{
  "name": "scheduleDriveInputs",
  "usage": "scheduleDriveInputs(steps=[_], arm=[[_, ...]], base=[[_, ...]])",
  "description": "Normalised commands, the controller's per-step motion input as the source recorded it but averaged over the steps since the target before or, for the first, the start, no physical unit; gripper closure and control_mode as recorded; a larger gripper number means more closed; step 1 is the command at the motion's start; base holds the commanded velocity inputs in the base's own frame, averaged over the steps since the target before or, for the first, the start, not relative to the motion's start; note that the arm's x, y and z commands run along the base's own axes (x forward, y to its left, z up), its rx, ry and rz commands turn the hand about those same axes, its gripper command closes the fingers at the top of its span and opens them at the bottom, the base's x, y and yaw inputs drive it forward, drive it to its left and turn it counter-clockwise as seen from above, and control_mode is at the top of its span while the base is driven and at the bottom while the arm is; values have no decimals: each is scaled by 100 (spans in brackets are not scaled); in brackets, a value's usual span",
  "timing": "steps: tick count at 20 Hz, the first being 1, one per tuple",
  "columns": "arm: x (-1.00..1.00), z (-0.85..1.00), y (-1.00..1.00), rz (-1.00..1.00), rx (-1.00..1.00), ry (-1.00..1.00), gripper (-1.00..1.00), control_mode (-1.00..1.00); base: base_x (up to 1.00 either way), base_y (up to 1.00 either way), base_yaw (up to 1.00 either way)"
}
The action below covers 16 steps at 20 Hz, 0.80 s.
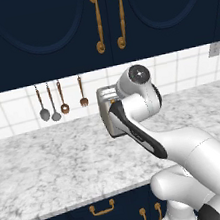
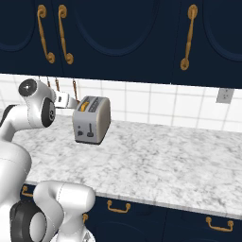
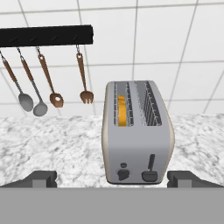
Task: Start the toaster. Once the lever pops up, take the bread to the plate on the dining counter.
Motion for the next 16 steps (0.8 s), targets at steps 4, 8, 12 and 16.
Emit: scheduleDriveInputs(steps=[4, 8, 12, 16], arm=[[0, 0, 0, 0, 0, 0, -100, -100], [0, 0, 0, 0, 0, 0, -100, -100], [0, 0, 0, 0, 0, 0, -100, -100], [0, 0, 0, 0, 0, 0, -100, -100]], base=[[0, 0, 0], [0, 0, 0], [0, 0, 0], [0, 0, 0]])
